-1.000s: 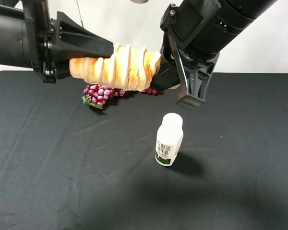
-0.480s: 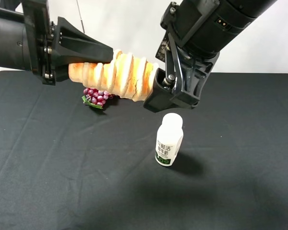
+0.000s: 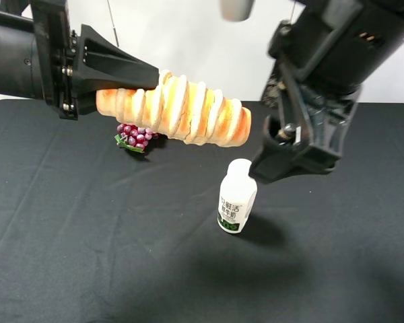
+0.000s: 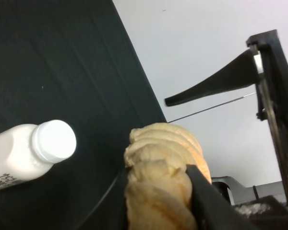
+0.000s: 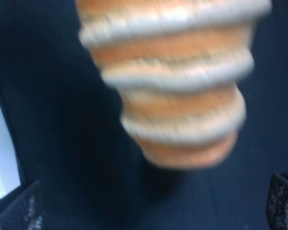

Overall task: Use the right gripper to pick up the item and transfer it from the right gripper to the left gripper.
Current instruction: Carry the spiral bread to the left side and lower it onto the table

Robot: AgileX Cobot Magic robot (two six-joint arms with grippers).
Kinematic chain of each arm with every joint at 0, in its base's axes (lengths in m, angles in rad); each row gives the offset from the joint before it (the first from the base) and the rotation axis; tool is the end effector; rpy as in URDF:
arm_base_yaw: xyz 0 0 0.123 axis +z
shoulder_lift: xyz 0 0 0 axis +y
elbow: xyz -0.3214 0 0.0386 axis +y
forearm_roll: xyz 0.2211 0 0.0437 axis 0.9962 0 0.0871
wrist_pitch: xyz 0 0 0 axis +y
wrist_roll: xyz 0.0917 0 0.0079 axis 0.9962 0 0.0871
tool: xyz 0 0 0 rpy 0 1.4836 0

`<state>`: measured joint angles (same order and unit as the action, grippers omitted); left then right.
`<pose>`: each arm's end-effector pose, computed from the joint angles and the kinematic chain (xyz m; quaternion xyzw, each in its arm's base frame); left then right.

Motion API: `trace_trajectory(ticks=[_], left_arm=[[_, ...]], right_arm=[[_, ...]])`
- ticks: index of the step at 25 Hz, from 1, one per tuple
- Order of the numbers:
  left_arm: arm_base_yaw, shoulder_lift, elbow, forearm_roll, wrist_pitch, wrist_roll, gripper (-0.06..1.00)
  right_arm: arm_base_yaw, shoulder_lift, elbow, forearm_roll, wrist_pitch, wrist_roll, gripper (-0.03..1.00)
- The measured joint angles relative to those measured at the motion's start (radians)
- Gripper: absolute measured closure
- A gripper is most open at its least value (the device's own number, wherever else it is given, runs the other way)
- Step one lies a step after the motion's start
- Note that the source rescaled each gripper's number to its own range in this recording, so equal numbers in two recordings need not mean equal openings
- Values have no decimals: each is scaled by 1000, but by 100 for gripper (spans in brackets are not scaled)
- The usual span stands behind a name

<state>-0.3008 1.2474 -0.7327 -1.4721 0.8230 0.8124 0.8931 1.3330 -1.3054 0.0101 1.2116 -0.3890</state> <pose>0.1735 -0.1242 0.3372 0.0705 0.8178 -0.5107 0.2557 0.1381 0.1730 0.3979 -0.5844 0.7844 0.0567 0.2001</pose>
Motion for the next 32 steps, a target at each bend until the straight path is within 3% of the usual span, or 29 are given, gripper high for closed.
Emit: trace_trajectory(ticks=[5, 13, 18, 32], left_arm=[[0, 0, 0, 0, 0, 0, 90], [0, 0, 0, 0, 0, 0, 91], [0, 0, 0, 0, 0, 0, 91], [0, 0, 0, 0, 0, 0, 91]], right_arm=[[0, -79, 0, -84, 1, 140, -3], [0, -305, 29, -98, 3, 316, -3], [0, -451, 104, -116, 3, 338, -3], [0, -903, 523, -138, 6, 394, -3]])
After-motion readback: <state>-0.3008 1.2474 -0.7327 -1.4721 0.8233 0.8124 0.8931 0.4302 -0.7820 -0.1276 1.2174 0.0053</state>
